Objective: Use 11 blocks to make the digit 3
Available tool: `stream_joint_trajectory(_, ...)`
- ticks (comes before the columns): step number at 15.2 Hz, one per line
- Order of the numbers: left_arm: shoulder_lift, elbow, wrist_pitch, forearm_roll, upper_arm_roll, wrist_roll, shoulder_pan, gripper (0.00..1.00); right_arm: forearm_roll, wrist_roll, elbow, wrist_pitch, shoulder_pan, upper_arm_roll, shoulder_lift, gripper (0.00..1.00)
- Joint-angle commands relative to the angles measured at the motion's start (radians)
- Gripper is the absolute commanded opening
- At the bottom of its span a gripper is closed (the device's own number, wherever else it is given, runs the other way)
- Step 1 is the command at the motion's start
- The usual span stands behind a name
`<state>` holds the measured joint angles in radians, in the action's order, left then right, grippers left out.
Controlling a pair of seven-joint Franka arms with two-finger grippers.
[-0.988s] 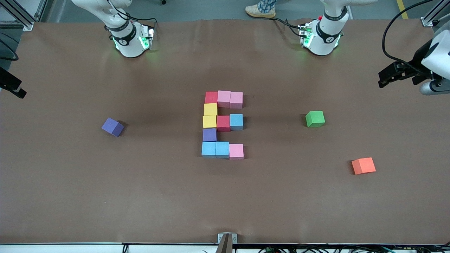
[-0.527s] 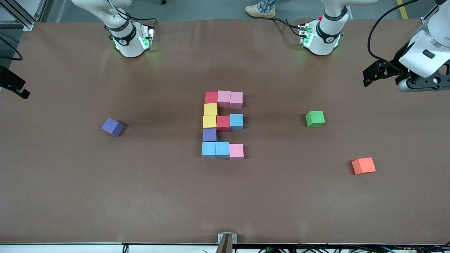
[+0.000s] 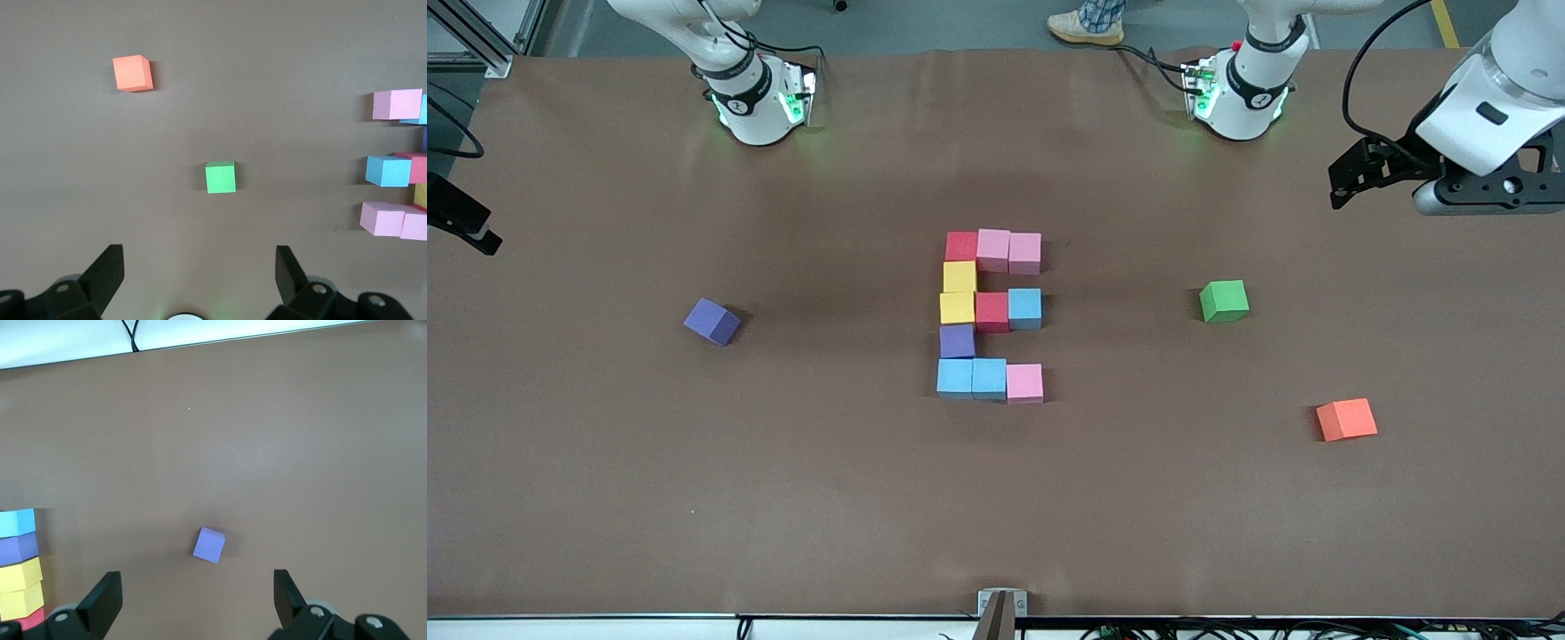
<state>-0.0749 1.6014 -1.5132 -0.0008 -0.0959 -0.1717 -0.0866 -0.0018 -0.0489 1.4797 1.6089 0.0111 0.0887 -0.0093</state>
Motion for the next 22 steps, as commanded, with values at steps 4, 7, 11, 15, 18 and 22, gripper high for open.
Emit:
stream_joint_trajectory(4, -0.005, -0.026, 0.002, 0.001, 0.004, 0.015, 0.008, 1.0, -0.012, 0.001, -0.006, 0.009, -0.005, -0.003, 0.011, 1.0)
stream_joint_trajectory(7, -0.003, -0.035, 0.002, 0.001, 0.004, 0.015, 0.008, 1.0, -0.012, 0.001, -0.006, 0.011, -0.005, -0.003, 0.012, 1.0)
stream_joint_trajectory(11, -0.005, -0.035, 0.004, 0.001, 0.004, 0.014, 0.01, 1.0, -0.012, 0.001, -0.006, 0.011, -0.005, -0.003, 0.012, 1.0)
stream_joint_trajectory(15, -0.005, -0.035, 0.005, 0.001, 0.004, 0.015, 0.01, 1.0, -0.012, 0.001, -0.009, 0.02, -0.006, -0.001, 0.012, 1.0)
stream_joint_trajectory(18, -0.005, -0.035, 0.007, 0.001, 0.004, 0.015, 0.01, 1.0, -0.012, 0.003, -0.007, 0.022, -0.006, -0.001, 0.012, 1.0)
stream_joint_trajectory(22, -0.005, -0.034, 0.007, -0.001, 0.002, 0.014, 0.01, 1.0, -0.012, 0.001, -0.007, 0.025, -0.005, -0.001, 0.012, 1.0)
